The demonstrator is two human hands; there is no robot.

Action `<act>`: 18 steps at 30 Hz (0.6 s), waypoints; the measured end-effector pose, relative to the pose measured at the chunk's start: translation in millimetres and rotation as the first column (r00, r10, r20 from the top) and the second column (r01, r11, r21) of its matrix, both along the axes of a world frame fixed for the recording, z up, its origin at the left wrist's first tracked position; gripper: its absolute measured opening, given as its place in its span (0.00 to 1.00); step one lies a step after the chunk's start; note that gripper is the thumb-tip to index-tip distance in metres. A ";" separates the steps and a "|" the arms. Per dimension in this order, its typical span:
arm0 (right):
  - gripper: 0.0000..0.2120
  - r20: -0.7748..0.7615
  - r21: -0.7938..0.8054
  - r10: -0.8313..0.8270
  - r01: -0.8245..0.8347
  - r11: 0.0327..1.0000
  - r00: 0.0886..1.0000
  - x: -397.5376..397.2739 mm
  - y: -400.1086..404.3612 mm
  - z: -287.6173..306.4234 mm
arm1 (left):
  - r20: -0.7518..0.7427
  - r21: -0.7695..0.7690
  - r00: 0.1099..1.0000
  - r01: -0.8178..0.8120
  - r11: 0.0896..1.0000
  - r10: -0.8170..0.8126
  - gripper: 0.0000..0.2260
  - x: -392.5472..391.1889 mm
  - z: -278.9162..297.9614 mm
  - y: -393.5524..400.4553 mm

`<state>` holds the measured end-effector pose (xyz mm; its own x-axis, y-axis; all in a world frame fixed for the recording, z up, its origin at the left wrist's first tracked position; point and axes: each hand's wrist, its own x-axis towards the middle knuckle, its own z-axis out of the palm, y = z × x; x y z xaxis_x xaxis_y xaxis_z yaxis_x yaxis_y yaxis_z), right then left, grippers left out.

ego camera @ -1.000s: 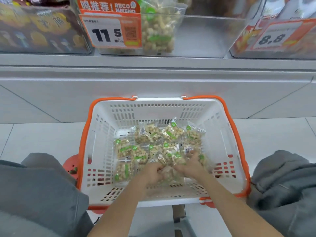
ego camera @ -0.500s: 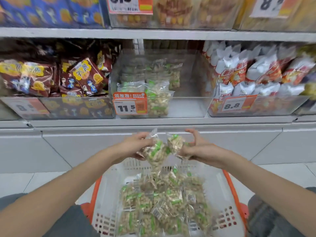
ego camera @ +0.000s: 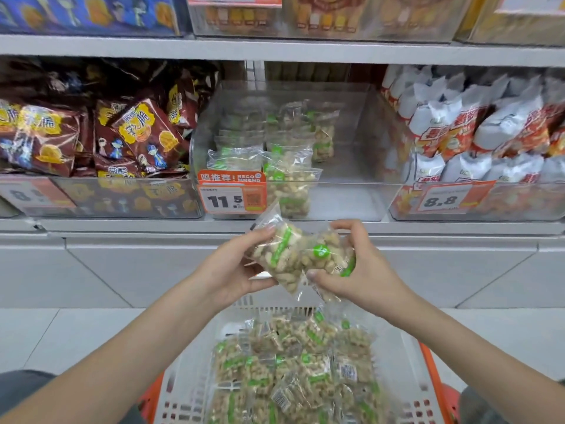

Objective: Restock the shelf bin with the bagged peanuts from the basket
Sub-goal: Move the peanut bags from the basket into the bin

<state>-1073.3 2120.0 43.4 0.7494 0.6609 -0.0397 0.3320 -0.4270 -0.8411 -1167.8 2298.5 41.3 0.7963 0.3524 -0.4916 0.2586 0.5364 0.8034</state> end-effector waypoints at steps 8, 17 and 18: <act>0.26 -0.261 0.008 0.027 -0.026 1.000 0.965 10.1 8.0 -0.7 | 0.075 -0.067 0.997 0.002 0.998 0.003 0.08 3.1 1.7 5.6; 0.22 -0.670 0.250 0.118 0.073 0.965 0.733 14.1 -4.6 3.6 | 0.162 -0.288 0.982 -0.044 0.956 0.094 0.15 -4.6 12.7 8.4; 0.21 -0.710 0.262 0.097 0.133 0.956 0.698 17.2 -3.7 3.5 | 0.173 -0.335 0.975 -0.073 0.939 0.137 0.16 -4.8 12.5 7.7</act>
